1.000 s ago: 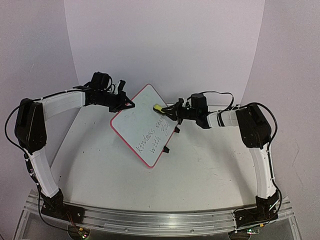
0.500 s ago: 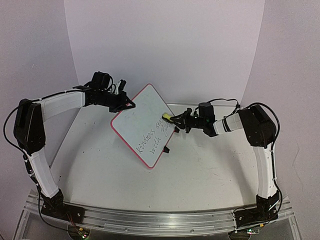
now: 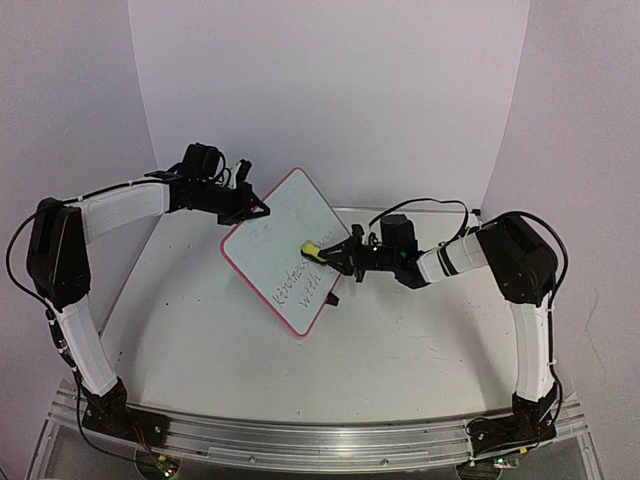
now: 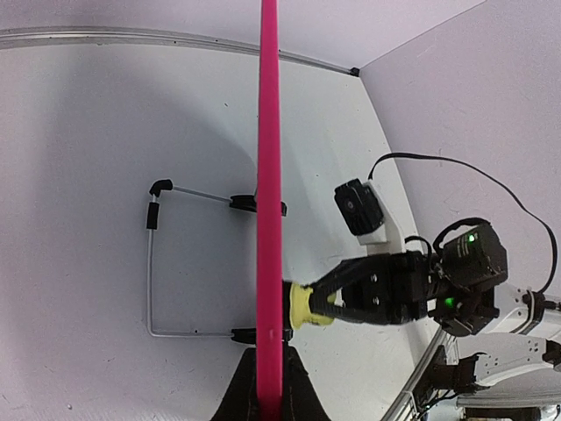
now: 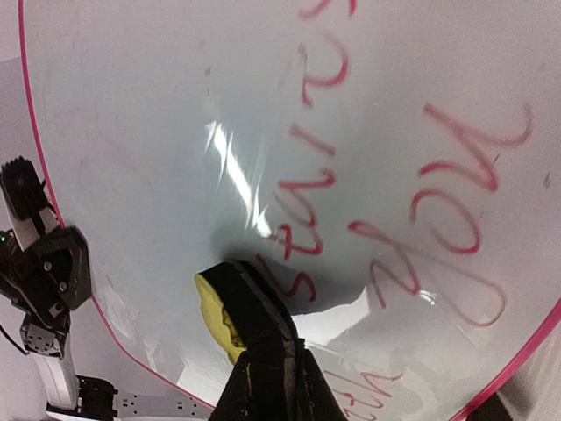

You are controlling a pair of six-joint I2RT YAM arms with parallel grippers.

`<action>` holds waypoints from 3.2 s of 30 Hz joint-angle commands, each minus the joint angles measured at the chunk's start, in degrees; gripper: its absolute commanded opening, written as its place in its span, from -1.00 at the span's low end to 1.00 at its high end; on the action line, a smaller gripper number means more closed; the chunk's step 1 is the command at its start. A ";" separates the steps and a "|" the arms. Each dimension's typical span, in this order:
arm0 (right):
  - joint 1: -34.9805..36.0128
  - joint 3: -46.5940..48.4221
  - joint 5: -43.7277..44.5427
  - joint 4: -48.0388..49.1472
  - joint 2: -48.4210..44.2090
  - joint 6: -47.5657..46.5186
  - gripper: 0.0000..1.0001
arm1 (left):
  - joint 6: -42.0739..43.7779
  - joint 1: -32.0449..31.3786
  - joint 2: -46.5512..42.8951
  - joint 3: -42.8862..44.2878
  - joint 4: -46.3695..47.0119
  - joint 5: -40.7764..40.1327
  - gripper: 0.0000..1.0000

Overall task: Erase the whiteboard
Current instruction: Erase the whiteboard at the center of the board.

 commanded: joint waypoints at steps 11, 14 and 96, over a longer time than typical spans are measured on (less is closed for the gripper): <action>13.06 -9.06 -1.06 0.77 -6.22 -4.27 -1.00 | 4.46 -1.83 -2.25 -0.72 0.58 3.21 -1.00; 13.78 -9.41 -0.26 -2.08 -7.92 -6.91 -1.00 | 4.49 -1.83 -2.25 -0.69 0.54 3.26 -1.00; 16.93 18.03 13.56 -44.25 -5.82 -89.98 -1.00 | 5.19 -3.24 -0.87 -2.74 0.63 5.80 -1.00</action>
